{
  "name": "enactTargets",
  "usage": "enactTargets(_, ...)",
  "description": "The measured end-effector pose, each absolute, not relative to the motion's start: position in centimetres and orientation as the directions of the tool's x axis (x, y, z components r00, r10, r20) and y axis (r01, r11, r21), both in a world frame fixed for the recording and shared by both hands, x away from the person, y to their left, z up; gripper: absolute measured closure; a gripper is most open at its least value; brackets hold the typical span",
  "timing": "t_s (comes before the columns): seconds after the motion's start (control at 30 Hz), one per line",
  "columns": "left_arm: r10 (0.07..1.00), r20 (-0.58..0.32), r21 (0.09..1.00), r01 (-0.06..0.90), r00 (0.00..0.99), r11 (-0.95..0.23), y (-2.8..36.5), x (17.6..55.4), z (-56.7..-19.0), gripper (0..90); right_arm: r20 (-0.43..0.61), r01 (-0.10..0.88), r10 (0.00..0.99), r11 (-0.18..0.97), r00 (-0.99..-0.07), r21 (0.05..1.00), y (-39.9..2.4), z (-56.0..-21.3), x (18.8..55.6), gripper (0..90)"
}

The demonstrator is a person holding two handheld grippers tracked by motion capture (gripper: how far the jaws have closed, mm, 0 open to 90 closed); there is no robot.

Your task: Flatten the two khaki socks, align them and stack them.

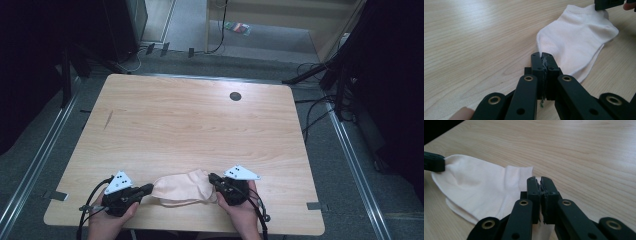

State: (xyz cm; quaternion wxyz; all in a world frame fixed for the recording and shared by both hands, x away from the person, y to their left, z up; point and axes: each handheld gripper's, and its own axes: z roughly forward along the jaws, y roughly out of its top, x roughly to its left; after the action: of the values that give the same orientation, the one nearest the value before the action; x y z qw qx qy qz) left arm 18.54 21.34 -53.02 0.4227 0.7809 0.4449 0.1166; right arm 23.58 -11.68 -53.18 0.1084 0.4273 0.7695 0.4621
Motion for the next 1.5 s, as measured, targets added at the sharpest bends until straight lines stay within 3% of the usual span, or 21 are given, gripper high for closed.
enactTargets(0.03,0.793,-0.195,0.758,0.602,0.577,-0.252,21.3,18.7,-53.2,89.4,0.241,0.568,0.77,0.185,-0.591,0.802,-12.0,-53.5,23.8,74.2)
enactTargets(0.27,0.795,-0.2,0.757,0.606,0.573,-0.247,21.3,18.9,-53.4,89.2,0.315,0.6,0.751,0.133,-0.58,0.788,-12.4,-53.2,24.0,81.2)
enactTargets(0.33,0.793,-0.198,0.756,0.604,0.576,-0.251,21.3,18.9,-53.4,89.2,0.321,0.617,0.754,0.139,-0.573,0.774,-12.1,-53.6,24.1,77.0)
enactTargets(0.37,0.793,-0.198,0.756,0.605,0.577,-0.252,21.2,18.9,-53.4,89.2,0.322,0.636,0.77,0.138,-0.551,0.759,-11.8,-54.0,24.3,69.5)
enactTargets(0.5,0.794,-0.195,0.757,0.602,0.576,-0.252,21.1,18.9,-53.4,89.1,0.339,0.651,0.768,0.13,-0.543,0.748,-11.7,-54.3,24.2,69.6)
enactTargets(0.6,0.793,-0.192,0.757,0.602,0.577,-0.254,21.1,18.9,-53.4,88.8,0.285,0.611,0.769,0.168,-0.572,0.773,-11.2,-54.2,23.7,70.7)
enactTargets(0.77,0.794,-0.189,0.758,0.6,0.578,-0.257,21.0,18.9,-53.5,88.3,0.234,0.591,0.768,0.222,-0.596,0.776,-10.6,-54.4,23.4,89.4)
enactTargets(1.07,0.792,-0.197,0.793,0.569,0.578,-0.218,21.4,18.4,-52.5,90.0,0.277,0.566,0.751,0.153,-0.6,0.81,-11.8,-52.2,23.1,90.0)
enactTargets(1.23,0.767,-0.238,0.77,0.597,0.595,-0.224,21.1,18.5,-52.6,90.0,0.238,0.546,0.775,0.16,-0.585,0.823,-13.0,-51.4,22.9,90.0)
enactTargets(1.5,0.767,-0.207,0.755,0.597,0.607,-0.269,20.4,18.4,-53.0,90.0,0.205,0.567,0.81,0.182,-0.55,0.804,-14.2,-51.9,23.0,90.0)
